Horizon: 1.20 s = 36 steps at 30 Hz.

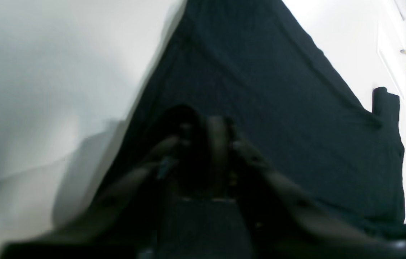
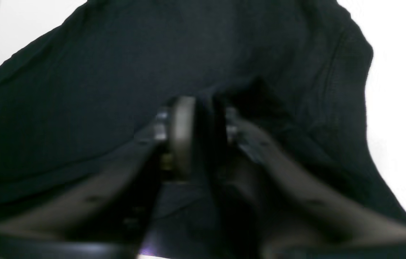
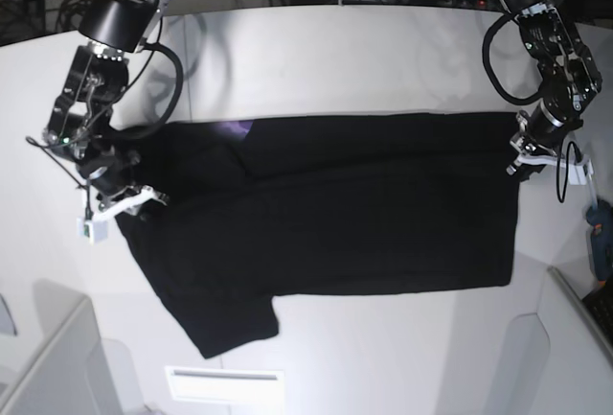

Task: Fold the T-shirt properly
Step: 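Lift the shirt's shoulder edge with both grippers and shift it, then pull the shirt toward the robot with both grippers, then release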

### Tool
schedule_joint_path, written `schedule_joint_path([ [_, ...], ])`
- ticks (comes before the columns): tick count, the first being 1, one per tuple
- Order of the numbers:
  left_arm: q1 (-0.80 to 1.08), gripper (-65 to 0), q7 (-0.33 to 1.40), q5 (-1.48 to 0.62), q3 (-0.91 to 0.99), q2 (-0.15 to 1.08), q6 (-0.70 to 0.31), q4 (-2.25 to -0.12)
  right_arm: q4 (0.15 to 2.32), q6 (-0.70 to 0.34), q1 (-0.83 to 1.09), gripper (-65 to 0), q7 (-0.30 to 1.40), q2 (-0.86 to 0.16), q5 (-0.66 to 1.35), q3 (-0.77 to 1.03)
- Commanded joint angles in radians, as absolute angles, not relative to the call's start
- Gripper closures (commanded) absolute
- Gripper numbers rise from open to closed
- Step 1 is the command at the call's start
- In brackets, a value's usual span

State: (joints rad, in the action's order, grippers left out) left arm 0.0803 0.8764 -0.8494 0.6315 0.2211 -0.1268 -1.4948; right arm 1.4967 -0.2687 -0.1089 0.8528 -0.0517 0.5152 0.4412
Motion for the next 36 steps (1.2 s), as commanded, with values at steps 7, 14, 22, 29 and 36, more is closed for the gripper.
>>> schedule_joint_path([
  [7,0.028,-36.2,0.857,-0.875,0.647,0.237,-0.131,-1.531,1.531,-0.271,-0.124,-26.3,0.831,-0.061,0.533,0.455],
  [14,0.099,-46.4,0.857,-0.875,0.704,0.229,-0.131,-1.658,1.738,-0.205,-0.001,-26.3,0.829,0.002,0.536,0.633],
  [22,0.317,-46.7,0.855,-0.877,0.796,0.171,-0.137,-1.707,1.862,-0.137,0.166,-27.5,0.831,0.099,0.535,0.722],
  [29,0.341,-45.7,0.855,-0.868,0.796,0.124,-0.231,-1.63,1.738,-0.137,0.182,-34.7,0.782,0.107,0.536,0.727],
  [36,0.329,-45.7,0.852,-0.868,0.789,0.124,-0.232,-1.57,1.618,-0.137,0.162,-34.7,0.725,0.081,0.535,0.722],
])
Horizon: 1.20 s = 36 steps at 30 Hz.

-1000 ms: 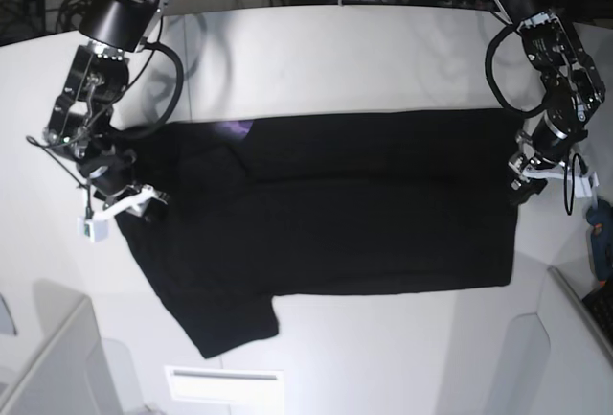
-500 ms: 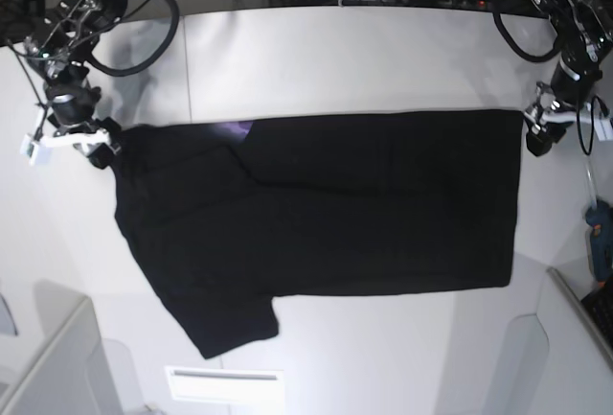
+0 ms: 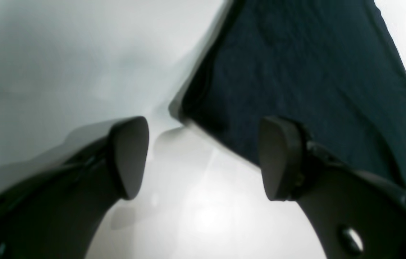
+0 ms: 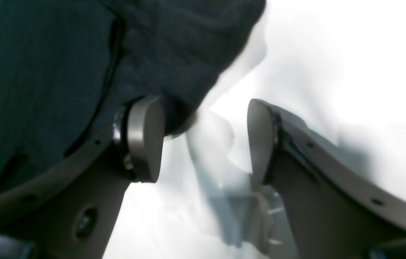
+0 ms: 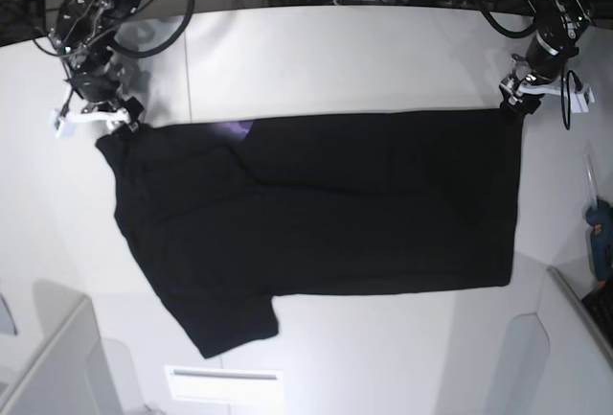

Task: Fold the T-shirt properly
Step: 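Pull the shirt toward the robot with both grippers, then release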

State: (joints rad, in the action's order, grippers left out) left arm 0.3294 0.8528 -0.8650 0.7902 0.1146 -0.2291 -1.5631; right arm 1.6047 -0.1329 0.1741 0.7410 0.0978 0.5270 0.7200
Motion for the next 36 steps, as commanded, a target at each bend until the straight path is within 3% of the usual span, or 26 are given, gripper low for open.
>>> schedule_joint_path([
  [1,0.329,-45.7,0.851,-0.868,0.789,0.124,-0.232,-1.564,1.6,-0.137,0.148,-34.7,0.725,0.074,0.536,0.722],
  [10,0.278,-45.7,0.851,-0.868,0.786,0.124,-0.229,-1.554,1.469,-0.137,0.071,-34.2,0.725,0.047,0.535,0.722],
  [28,0.186,-45.3,0.851,-0.868,0.785,0.127,-0.228,-1.406,1.469,-0.137,0.073,-33.3,0.727,0.05,0.535,0.72],
  [31,0.174,-35.4,0.851,-0.868,0.743,0.133,-0.228,-1.368,1.469,-0.137,0.068,-24.5,0.725,0.051,0.536,0.725],
  [36,0.166,0.0,0.851,-0.868,0.688,0.157,-0.228,-1.343,1.469,-0.14,0.068,-10.2,0.684,0.053,0.539,0.72],
])
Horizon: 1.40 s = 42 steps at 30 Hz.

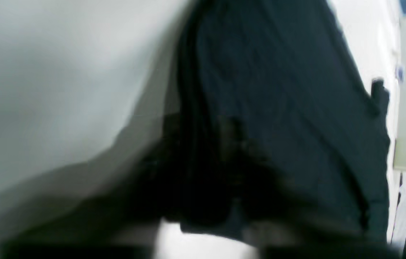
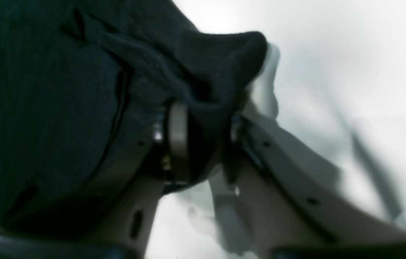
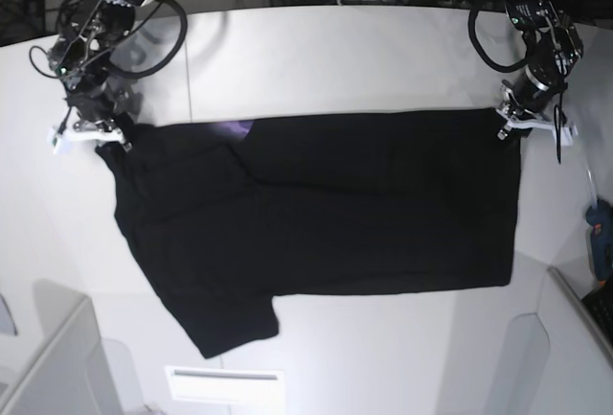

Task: Fold the T-shirt properly
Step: 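Pull the shirt toward the robot with both grippers, then release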

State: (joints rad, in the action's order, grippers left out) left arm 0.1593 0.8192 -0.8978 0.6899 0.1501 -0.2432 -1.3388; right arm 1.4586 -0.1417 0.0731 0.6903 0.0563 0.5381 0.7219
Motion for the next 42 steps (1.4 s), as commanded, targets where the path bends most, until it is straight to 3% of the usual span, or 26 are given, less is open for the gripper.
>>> schedule_joint_path([
  [1,0.166,0.0,0.851,-0.868,0.688,0.157,-0.228,-1.346,1.469,-0.14,0.071,-8.3,0.668,0.053,0.539,0.72],
  [5,0.17,0.0,0.857,-0.868,0.688,0.16,-0.228,-1.351,1.469,-0.14,0.076,0.0,0.641,0.054,0.541,0.727],
  [16,0.269,0.0,0.944,-0.868,0.688,0.245,-0.232,-1.478,1.517,-0.14,0.171,0.0,0.641,0.056,0.544,0.727],
  [25,0.36,0.0,0.944,-0.868,0.688,0.246,-0.236,-1.531,1.669,-0.14,0.367,0.0,0.642,0.054,0.713,0.727],
  [42,0.478,0.0,0.941,-0.868,0.694,0.243,-0.236,-1.635,1.761,-0.14,0.524,0.0,0.636,0.077,0.769,0.728],
])
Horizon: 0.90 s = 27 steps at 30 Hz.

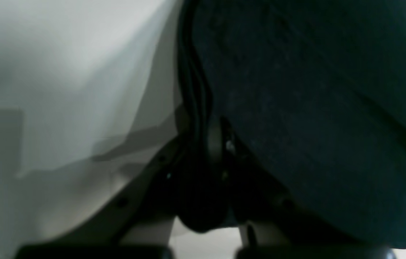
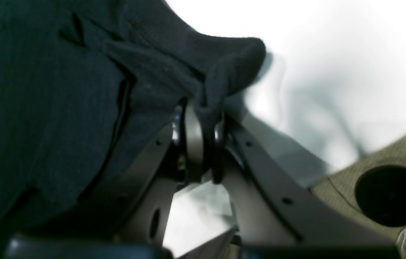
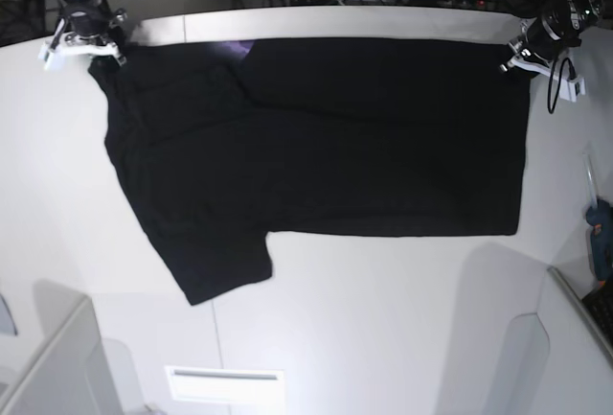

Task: Fold the T-shirt properly
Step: 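Pull the shirt toward the robot with both grippers, then release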

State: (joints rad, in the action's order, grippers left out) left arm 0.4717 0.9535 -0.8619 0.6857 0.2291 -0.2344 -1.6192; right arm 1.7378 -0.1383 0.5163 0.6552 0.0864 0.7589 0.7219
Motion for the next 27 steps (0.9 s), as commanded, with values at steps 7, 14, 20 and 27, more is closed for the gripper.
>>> schedule_joint_path([
  [7,0.529,0.0,0.938,-0.868,0.696,0.243,-0.236,-1.635,1.791,-0.14,0.572,0.0,0.639,0.097,0.769,0.746],
  [14,0.556,0.0,0.938,-0.868,0.697,0.243,-0.236,-1.636,1.796,-0.14,0.598,0.0,0.642,0.099,0.769,0.75],
  [20,0.581,0.0,0.938,-0.869,0.697,0.242,-0.236,-1.638,1.796,-0.14,0.608,0.0,0.642,0.099,0.769,0.748],
  [27,0.598,0.0,0.937,-0.868,0.697,0.237,-0.236,-1.659,1.794,-0.14,0.608,0.0,0.642,0.099,0.768,0.743],
])
